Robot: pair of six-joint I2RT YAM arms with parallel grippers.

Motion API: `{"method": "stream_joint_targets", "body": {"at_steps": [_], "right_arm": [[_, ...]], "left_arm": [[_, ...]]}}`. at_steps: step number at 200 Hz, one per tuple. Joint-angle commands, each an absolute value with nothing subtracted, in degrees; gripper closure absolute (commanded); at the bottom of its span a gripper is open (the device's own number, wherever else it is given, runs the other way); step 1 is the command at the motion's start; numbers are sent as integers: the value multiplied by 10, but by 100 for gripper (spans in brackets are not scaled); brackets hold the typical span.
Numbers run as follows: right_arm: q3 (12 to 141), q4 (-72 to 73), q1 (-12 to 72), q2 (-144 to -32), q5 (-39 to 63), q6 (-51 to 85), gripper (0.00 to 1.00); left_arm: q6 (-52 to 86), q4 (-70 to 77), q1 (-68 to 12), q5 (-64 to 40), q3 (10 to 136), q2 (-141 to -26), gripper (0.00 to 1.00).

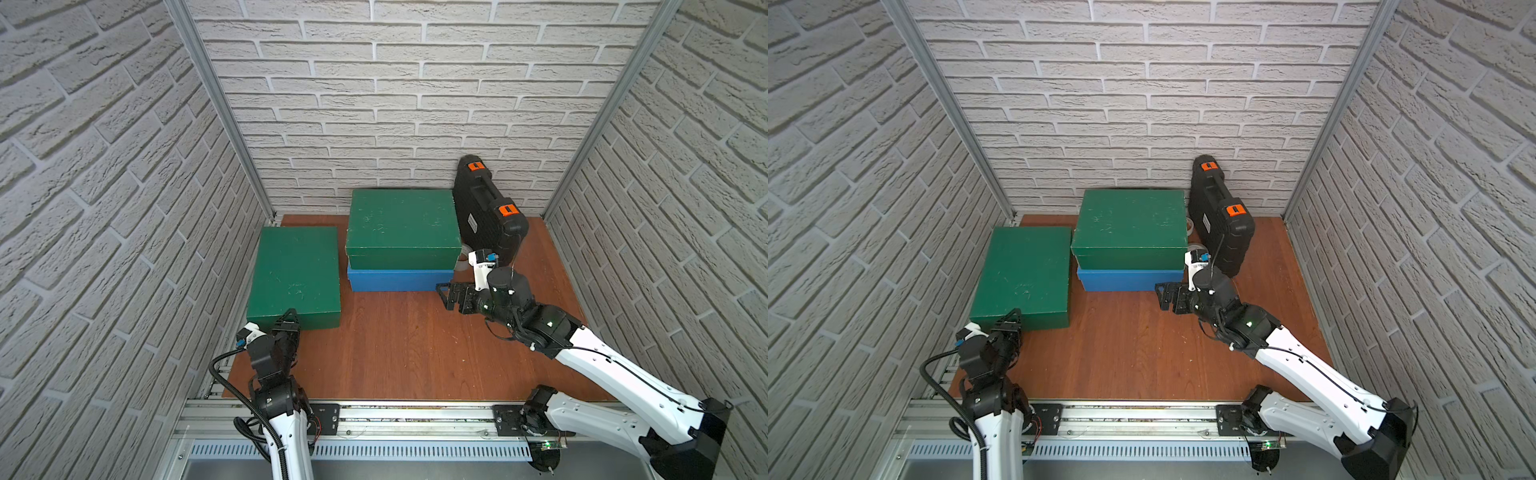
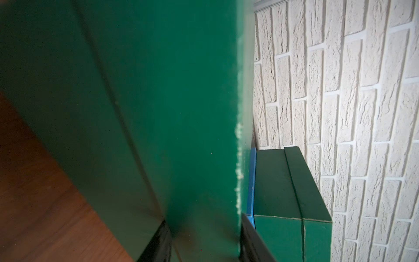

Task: Stack the shoeboxes
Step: Move the shoebox to the center of the board.

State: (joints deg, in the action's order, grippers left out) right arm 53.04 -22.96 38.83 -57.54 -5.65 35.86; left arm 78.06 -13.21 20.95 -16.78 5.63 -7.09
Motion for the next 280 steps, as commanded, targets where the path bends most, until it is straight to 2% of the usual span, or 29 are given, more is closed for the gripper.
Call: {"method": "stream_joint_targets", "body": {"at_steps": [1,8,13,32,35,60,87,117,129,154,181,203,231,280], "right_arm": [[544,-201,388,-582,-41,371,1],[547,-200,389,-588,-38,371,1],[550,-200,390,-592,-36,371,1],[561,-202,393,-611,-29,371,1],[563,-202,394,-613,-28,371,1],[576,-200,409,-634,-23,366,1],[602,-199,445,-669,-34,354,1],[644,-196,502,-730,-45,339,1],[661,-190,534,-752,-57,335,1],[698,-165,602,-814,-74,313,1],[755,-158,643,-900,-74,301,1],[787,-137,670,-958,-74,290,1],[818,-125,690,-1018,-70,288,0],[821,-96,697,-1070,-79,306,1]], "left_arm": [[736,-288,201,-158,69,-78,71],[733,-304,201,-154,79,-76,58],[731,-314,200,-153,87,-75,45],[728,-334,201,-153,114,-71,5],[726,-335,201,-153,119,-72,2],[687,-374,205,-131,202,-113,2],[624,-398,211,-142,323,-219,2],[607,-262,215,-264,403,-356,2],[592,-228,215,-279,453,-428,2],[512,-264,215,-262,625,-588,2],[447,-249,206,-268,755,-728,2],[385,-294,194,-203,865,-832,2],[327,-291,188,-152,978,-957,2],[272,-334,179,-132,1192,-1162,2]]}}
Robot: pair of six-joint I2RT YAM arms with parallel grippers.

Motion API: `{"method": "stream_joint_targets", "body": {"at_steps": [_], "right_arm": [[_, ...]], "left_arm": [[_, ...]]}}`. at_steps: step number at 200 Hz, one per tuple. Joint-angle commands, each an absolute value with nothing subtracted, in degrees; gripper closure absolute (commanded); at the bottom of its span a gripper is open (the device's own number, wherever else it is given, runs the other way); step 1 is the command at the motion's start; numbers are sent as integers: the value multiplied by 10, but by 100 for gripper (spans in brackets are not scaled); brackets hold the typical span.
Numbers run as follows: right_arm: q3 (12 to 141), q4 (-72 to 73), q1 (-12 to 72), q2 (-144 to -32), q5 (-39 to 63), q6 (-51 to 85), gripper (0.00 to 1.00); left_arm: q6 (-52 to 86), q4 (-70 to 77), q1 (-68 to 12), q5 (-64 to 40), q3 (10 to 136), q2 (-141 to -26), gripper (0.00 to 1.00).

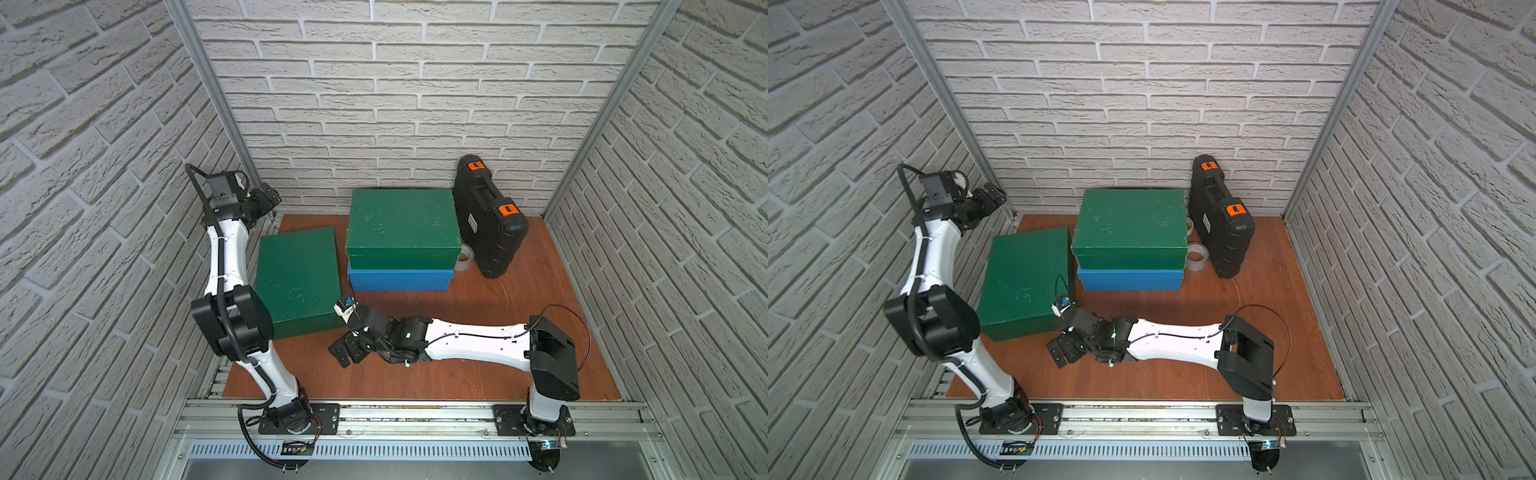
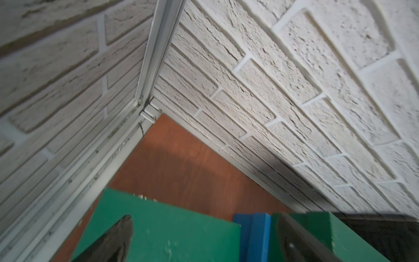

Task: Stack the shoeboxes
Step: Move the shoebox to the center of the board.

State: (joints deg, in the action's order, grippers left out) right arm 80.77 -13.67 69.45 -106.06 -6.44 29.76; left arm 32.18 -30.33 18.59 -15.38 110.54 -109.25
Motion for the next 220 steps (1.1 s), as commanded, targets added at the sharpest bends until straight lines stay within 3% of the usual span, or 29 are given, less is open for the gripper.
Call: {"method": "stream_joint_targets", "body": {"at_steps": [1,15,37,53,156,220], "right_arm": [[820,-96,697,-1071,-78,306,1],[820,-81,697,-1089,-71,314,2],[831,-73,698,-1116,-59,319,12],[842,-77,699,-1129,-57,319,17],[873,-99,697,-1179,-79,330,19],[879,-104,680,-1194,-78,356,19]], "left_arm": [[271,-337,179,-132,1197,-1167,2],[245,-398,169,-108,1288,-1236,2],[203,-498,152,-57,1445,-1335,2],[193,-524,150,-47,1492,-1376,2],[199,-568,148,39,1443,-1440,2],[213,-572,148,86,1298,-1350,2]]}}
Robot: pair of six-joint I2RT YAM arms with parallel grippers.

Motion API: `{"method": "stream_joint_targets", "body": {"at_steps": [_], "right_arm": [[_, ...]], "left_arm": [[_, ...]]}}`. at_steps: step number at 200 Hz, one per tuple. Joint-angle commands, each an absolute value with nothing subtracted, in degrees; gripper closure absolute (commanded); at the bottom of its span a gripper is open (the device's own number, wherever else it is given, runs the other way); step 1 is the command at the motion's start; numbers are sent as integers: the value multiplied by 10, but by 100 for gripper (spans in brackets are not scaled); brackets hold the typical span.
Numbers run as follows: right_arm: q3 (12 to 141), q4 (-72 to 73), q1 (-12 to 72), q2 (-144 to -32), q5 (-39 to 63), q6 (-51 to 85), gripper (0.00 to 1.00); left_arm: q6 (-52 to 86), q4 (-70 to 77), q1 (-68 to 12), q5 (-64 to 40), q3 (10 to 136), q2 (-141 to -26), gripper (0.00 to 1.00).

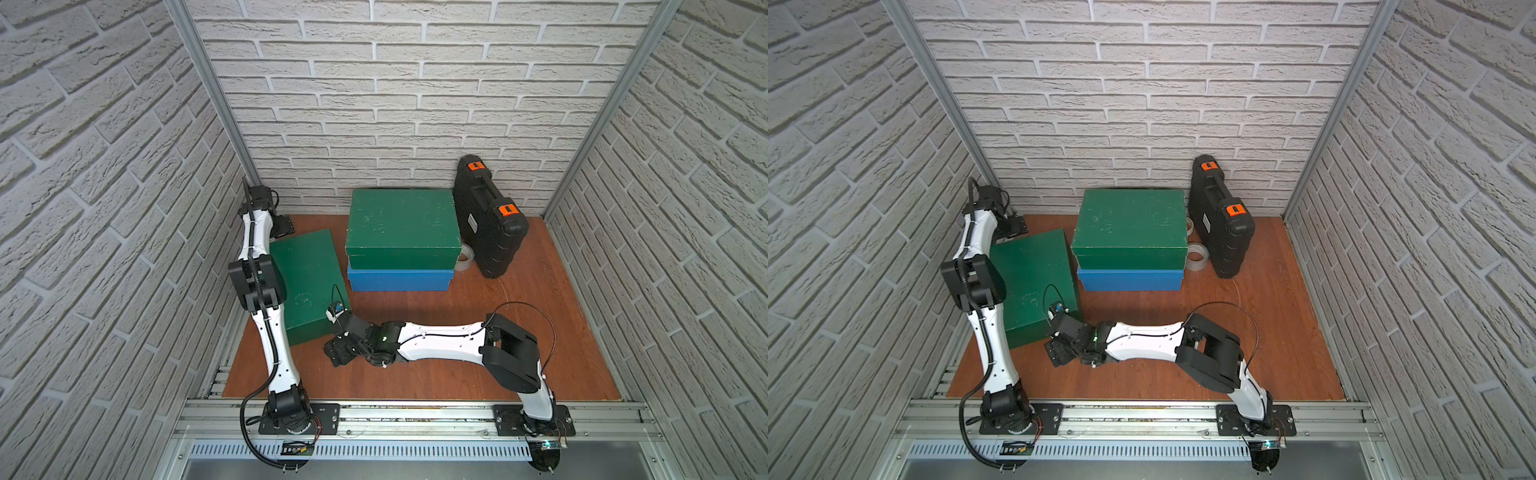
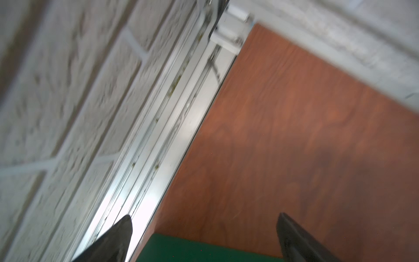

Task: Stack the shoeboxes
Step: Move the shoebox to the center of the board.

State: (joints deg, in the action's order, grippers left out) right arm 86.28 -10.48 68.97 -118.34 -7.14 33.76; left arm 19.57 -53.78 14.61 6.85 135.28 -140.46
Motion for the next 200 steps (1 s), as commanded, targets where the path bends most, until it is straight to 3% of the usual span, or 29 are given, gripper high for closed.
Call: {"method": "stream_joint_targets", "body": {"at_steps": [1,50,100,143,200], "right_arm": [[878,-104,680,-1194,-78,356,19],[820,-87,647,-1167,-73,386,19],[661,-11,637,-1059,-116,422,19],[562,12,628,-987,-140,458,18],[418,57,626,-843,-175,508,17]], "left_arm": [[214,-571,148,86,1295,-1347,2],[248,-486,137,69,1034,-1195,2],[271,-380,109,37,802,-1045,2],[289,-331,89,26,679,-958,2],[298,-298,72,13,603,-907,2]]}}
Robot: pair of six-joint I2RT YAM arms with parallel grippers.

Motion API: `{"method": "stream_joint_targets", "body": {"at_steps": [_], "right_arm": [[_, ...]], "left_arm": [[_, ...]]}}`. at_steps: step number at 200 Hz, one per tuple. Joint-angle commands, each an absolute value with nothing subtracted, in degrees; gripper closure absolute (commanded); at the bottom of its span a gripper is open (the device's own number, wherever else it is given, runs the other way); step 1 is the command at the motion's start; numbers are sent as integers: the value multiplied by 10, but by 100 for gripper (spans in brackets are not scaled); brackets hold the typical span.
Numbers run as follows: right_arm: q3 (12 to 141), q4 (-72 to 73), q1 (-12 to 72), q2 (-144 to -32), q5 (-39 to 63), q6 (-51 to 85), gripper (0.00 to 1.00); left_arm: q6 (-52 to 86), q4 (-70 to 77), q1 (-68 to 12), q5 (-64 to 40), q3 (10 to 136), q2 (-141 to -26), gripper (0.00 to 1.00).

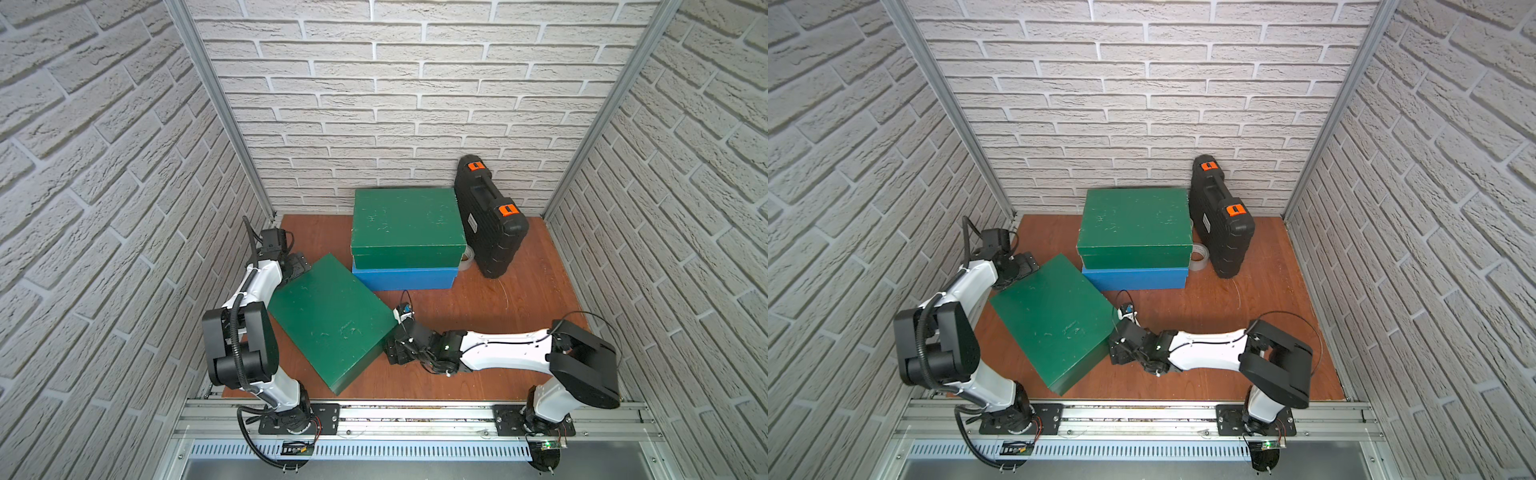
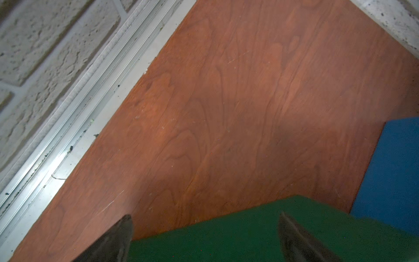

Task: Stack the shoeboxes
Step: Move the shoebox to the center of the board.

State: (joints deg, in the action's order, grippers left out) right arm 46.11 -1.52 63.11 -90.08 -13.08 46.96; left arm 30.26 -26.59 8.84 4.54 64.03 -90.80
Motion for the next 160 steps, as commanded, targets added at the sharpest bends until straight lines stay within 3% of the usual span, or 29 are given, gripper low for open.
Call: {"method": "stream_joint_targets", "body": {"at_steps": [1,42,90,160], "right_arm": [[414,59,626,-840,-175,508,17],[367,49,644,-764,-202,500,15],[393,7,666,-758,-217,494,14],[363,-28,608,-708,-202,505,12]], "left_arm": [[299,-297,71,13,602,-907,2],[312,-275,34,9,561,-875,2],[334,-249,-42,6,510,-829,2],[363,-224,-124,17,468,-793,2]]}}
